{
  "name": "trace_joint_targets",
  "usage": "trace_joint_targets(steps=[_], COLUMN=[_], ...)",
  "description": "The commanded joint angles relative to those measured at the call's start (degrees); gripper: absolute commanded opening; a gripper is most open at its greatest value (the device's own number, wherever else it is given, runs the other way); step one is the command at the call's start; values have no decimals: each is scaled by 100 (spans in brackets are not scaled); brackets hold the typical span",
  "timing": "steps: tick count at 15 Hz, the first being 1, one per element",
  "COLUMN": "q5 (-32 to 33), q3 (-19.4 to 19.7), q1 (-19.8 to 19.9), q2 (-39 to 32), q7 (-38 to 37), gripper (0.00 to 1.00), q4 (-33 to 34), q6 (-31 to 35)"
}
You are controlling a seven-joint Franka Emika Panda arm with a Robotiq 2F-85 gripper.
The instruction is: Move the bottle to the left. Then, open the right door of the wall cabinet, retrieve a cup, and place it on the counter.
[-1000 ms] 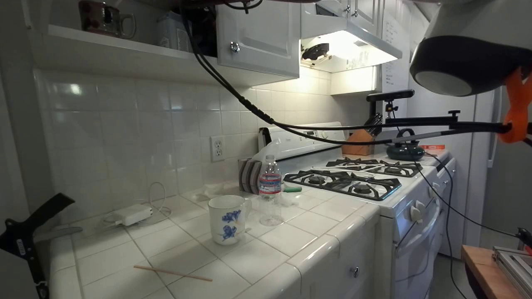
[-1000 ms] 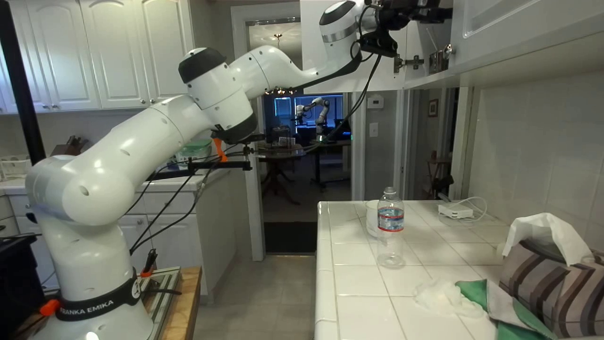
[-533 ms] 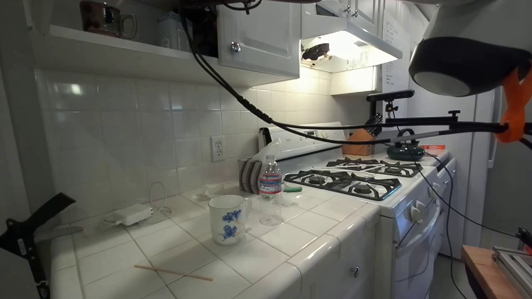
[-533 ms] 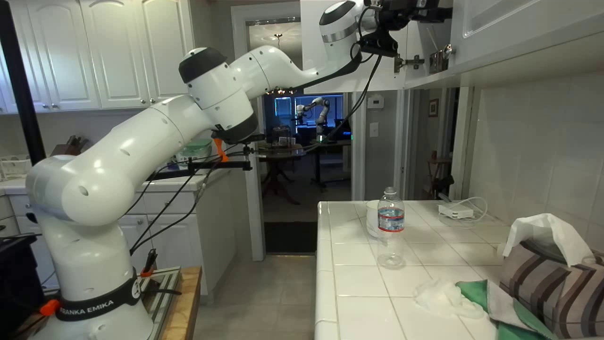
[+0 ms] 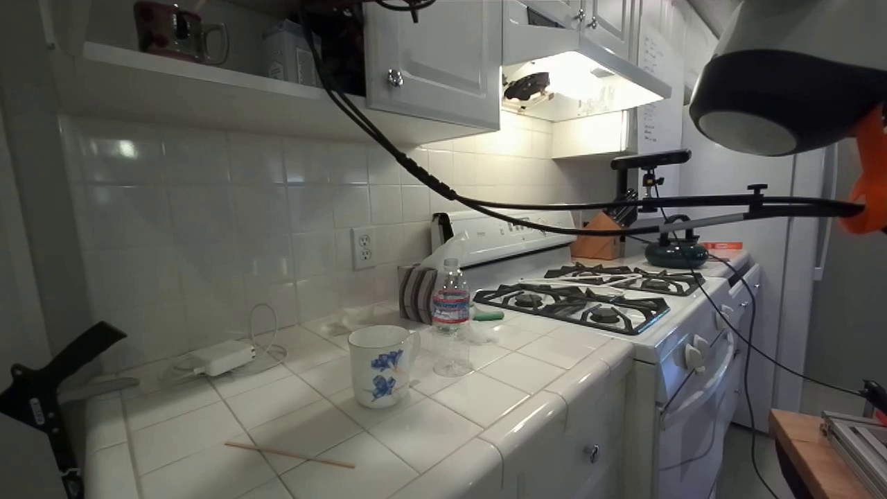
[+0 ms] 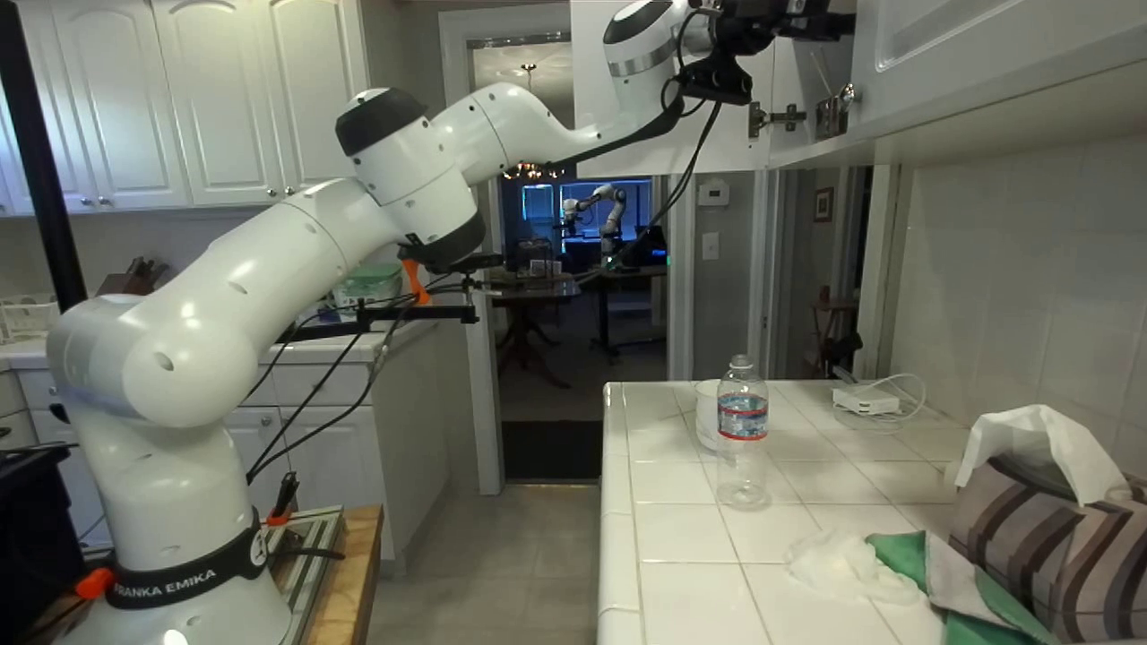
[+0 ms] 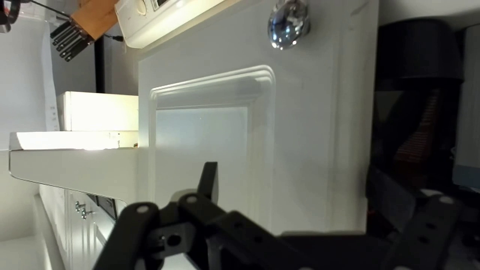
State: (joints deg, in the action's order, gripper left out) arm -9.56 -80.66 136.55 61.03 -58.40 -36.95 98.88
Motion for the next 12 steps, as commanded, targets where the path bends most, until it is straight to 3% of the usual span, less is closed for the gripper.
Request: trace_joint_targets(steps=[1,6,12], q5=[260,355,502], q3=[391,798,1503], q1=[-432,-1296,-2670], q2=[-146,-95,97], q7=[42,33,120], gripper=[100,100,100], q4=[-741,-1602,-3162], q6=[-469,-681,-913])
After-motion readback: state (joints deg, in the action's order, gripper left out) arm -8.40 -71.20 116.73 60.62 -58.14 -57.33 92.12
